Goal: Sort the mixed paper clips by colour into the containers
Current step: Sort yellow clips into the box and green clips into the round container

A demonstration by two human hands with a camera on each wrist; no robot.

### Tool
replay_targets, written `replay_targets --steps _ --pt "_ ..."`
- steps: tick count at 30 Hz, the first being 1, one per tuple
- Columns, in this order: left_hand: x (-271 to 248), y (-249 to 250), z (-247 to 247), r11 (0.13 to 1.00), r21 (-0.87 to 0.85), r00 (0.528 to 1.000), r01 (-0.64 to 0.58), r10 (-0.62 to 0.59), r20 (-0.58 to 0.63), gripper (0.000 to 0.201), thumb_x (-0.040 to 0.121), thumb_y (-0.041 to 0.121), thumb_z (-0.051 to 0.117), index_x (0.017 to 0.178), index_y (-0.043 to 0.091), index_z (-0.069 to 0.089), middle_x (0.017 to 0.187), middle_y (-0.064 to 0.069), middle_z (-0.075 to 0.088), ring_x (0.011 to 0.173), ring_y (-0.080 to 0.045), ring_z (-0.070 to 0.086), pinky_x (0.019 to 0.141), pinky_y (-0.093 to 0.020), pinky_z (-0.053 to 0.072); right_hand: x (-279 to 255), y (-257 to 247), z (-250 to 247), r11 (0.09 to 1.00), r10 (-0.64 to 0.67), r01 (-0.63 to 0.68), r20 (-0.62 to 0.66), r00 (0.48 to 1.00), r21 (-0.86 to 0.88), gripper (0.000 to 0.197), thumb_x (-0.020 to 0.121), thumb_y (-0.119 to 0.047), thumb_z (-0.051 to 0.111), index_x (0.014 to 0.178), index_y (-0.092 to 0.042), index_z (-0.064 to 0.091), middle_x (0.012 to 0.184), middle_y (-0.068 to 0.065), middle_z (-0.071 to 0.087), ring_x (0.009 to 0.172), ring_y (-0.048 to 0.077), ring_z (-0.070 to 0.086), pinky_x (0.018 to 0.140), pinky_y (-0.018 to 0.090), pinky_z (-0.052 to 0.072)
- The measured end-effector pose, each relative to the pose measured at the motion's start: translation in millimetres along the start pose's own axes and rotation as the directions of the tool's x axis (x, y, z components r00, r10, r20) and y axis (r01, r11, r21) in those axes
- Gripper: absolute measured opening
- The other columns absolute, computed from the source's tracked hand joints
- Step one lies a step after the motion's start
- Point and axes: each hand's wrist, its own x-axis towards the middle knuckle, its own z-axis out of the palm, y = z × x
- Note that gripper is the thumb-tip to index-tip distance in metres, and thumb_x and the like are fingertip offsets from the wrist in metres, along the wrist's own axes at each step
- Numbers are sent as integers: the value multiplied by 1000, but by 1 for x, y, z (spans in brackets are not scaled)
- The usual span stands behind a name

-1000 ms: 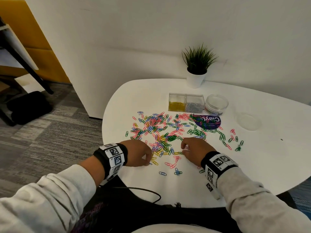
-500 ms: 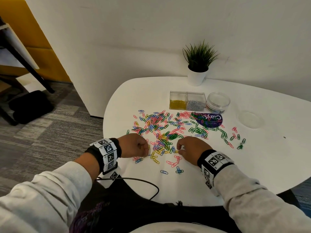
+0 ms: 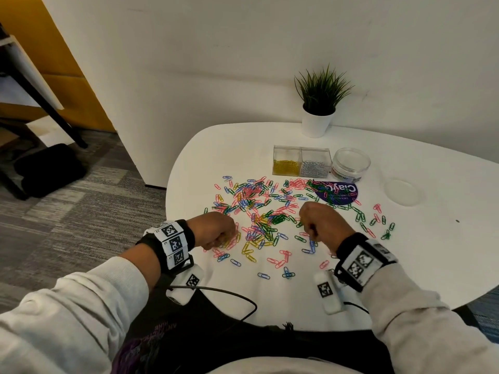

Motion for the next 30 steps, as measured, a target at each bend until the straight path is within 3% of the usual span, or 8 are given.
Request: replay_targets --steps 3,7,11,12,15,20,26,30 --pt "-2 6 4 967 -250 999 46 -47 3 15 73 20 43 61 17 34 56 -6 34 45 -16 20 44 -19 17 -4 -11 -7 724 -3 -101 150 989 682 18 76 -6 32 78 -11 50 70 9 50 54 18 38 46 24 27" --pt "2 9 9 989 -139 993 -57 42 -106 48 99 35 51 58 14 41 49 -6 41 40 -18 30 43 -21 26 1 -19 -5 610 15 -110 127 992 785 19 85 -12 38 86 -8 57 76 10 56 55 17 42 45 23 30" --pt "6 7 11 953 246 971 -174 208 -119 37 98 38 56 67 18 53 63 2 55 56 -15 49 59 -28 42 5 -19 13 985 74 -70 -19 997 157 15 93 -15 53 85 -8 63 70 -3 52 52 9 41 46 21 28" --pt "4 8 13 900 404 970 -161 220 -102 32 97 42 56 73 21 58 72 5 59 67 -13 54 66 -29 45 7 -16 20 987 16 -17 -11 1000 -163 17 96 -19 54 88 -10 66 76 -7 57 60 8 49 52 21 33" --pt "-1 13 23 702 703 974 -114 218 -61 29 89 56 59 91 28 65 92 10 64 88 -12 58 78 -30 49 10 -6 36 650 -79 185 176 981 -737 13 96 -31 54 91 -24 64 102 -5 66 91 15 60 74 27 43" --pt "0 17 37 525 846 963 -98 265 -52 35 84 57 65 106 29 65 103 5 65 98 -20 59 83 -34 51 8 -2 48 480 -117 277 252 961 -833 12 92 -35 60 100 -32 68 108 -3 67 95 21 62 76 27 45" --pt "-1 18 44 499 851 963 -164 268 28 17 92 32 58 104 23 67 103 -2 67 95 -25 61 80 -32 51 8 1 53 299 -162 389 356 920 -871 17 94 -25 52 99 -22 68 101 1 66 88 25 61 69 29 46" --pt "0 13 34 605 775 967 -184 252 33 16 90 28 52 97 26 66 96 7 66 89 -18 60 75 -29 50 10 -1 44 500 -156 321 281 947 -804 7 90 -28 53 90 -26 60 91 -6 61 83 18 58 69 29 44"
